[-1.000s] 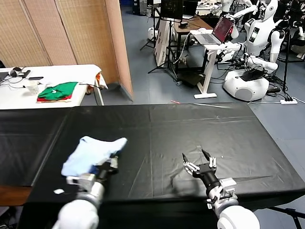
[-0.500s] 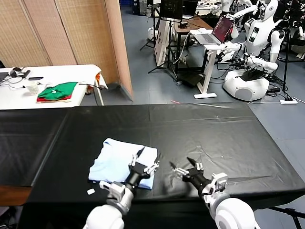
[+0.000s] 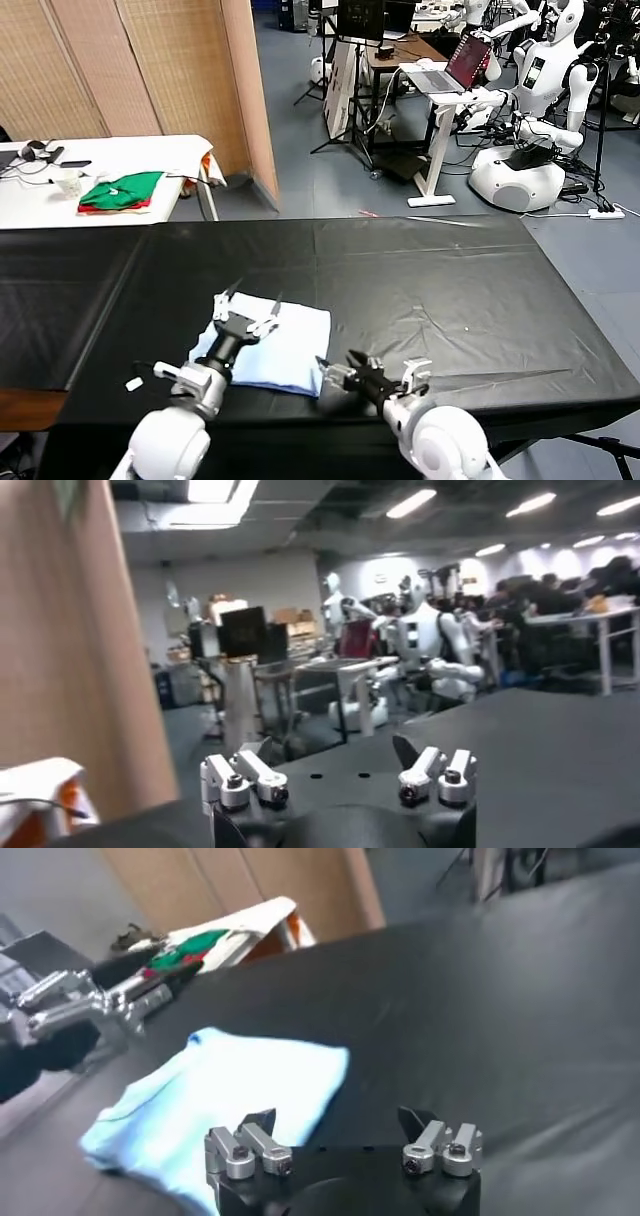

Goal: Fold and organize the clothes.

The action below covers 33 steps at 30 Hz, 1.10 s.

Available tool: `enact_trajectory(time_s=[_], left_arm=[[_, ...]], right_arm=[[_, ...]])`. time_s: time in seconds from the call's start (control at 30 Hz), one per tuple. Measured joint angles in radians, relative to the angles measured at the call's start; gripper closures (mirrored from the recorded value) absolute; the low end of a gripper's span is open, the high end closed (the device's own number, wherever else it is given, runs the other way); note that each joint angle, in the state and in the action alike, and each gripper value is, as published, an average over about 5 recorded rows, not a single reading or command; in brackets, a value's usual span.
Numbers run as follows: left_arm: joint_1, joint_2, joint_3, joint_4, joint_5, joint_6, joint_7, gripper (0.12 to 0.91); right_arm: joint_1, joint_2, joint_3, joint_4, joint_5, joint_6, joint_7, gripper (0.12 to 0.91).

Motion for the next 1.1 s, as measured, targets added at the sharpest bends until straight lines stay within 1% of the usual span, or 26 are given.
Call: enact_trajectory(time_s=[0.03, 0.1, 0.13, 0.23, 0.27, 0.33, 0.37, 0.4, 0.47, 0.5, 0.67, 0.83, 0.9, 1.0, 1.07, 1.1], left_arm=[[0.004, 0.000, -0.007, 0.001, 0.000, 0.000, -0.005, 0.123], [0.010, 0.001, -0.019, 0.001, 0.000, -0.001, -0.009, 0.123], [0.014, 0.001, -0.026, 0.001, 0.001, -0.002, -0.010, 0.123], [0.025, 0.004, -0.043, -0.002, 0.001, -0.004, -0.012, 0.123], [0.028, 0.005, -0.048, -0.004, 0.001, -0.005, -0.013, 0.123], [0.035, 0.006, -0.057, -0.008, 0.000, -0.007, -0.016, 0.123], [0.039, 0.006, -0.061, -0.010, 0.000, -0.007, -0.017, 0.123], [0.042, 0.006, -0.065, -0.011, 0.000, -0.008, -0.018, 0.123], [0.048, 0.005, -0.072, -0.014, 0.001, -0.010, -0.020, 0.123], [0.052, 0.004, -0.075, -0.016, 0.002, -0.011, -0.020, 0.123], [0.068, -0.001, -0.091, -0.023, 0.004, -0.018, -0.021, 0.123], [0.080, -0.010, -0.098, -0.019, 0.007, -0.028, -0.022, 0.123], [0.083, -0.014, -0.097, -0.018, 0.008, -0.030, -0.023, 0.123], [0.088, -0.020, -0.096, -0.017, 0.008, -0.031, -0.024, 0.123], [0.091, -0.024, -0.095, -0.017, 0.006, -0.031, -0.026, 0.123], [0.094, -0.026, -0.095, -0.017, 0.005, -0.031, -0.027, 0.123]], right_arm=[[-0.001, 0.007, -0.005, -0.007, 0.002, 0.001, -0.001, 0.144], [-0.003, 0.020, -0.012, -0.018, 0.004, 0.002, -0.002, 0.209], [-0.004, 0.026, -0.014, -0.022, 0.004, 0.004, -0.003, 0.255], [-0.004, 0.043, -0.019, -0.035, 0.005, 0.007, -0.005, 0.431], [-0.003, 0.047, -0.019, -0.039, 0.005, 0.007, -0.005, 0.506], [0.001, 0.057, -0.020, -0.047, 0.005, 0.007, -0.004, 0.620], [0.003, 0.060, -0.020, -0.050, 0.005, 0.007, -0.004, 0.695], [0.005, 0.063, -0.019, -0.053, 0.005, 0.007, -0.004, 0.752], [0.009, 0.066, -0.016, -0.059, 0.006, 0.008, -0.004, 0.838], [0.010, 0.067, -0.014, -0.060, 0.006, 0.008, -0.004, 0.861], [0.014, 0.049, 0.011, -0.045, 0.014, -0.010, 0.001, 0.864], [0.034, -0.007, 0.070, -0.023, 0.017, -0.084, 0.020, 0.866], [0.036, -0.030, 0.096, -0.015, 0.016, -0.099, 0.021, 0.866], [0.034, -0.058, 0.131, -0.002, 0.013, -0.102, 0.018, 0.866], [0.029, -0.071, 0.152, 0.009, 0.009, -0.102, 0.015, 0.851], [0.026, -0.077, 0.161, 0.014, 0.007, -0.102, 0.013, 0.827]])
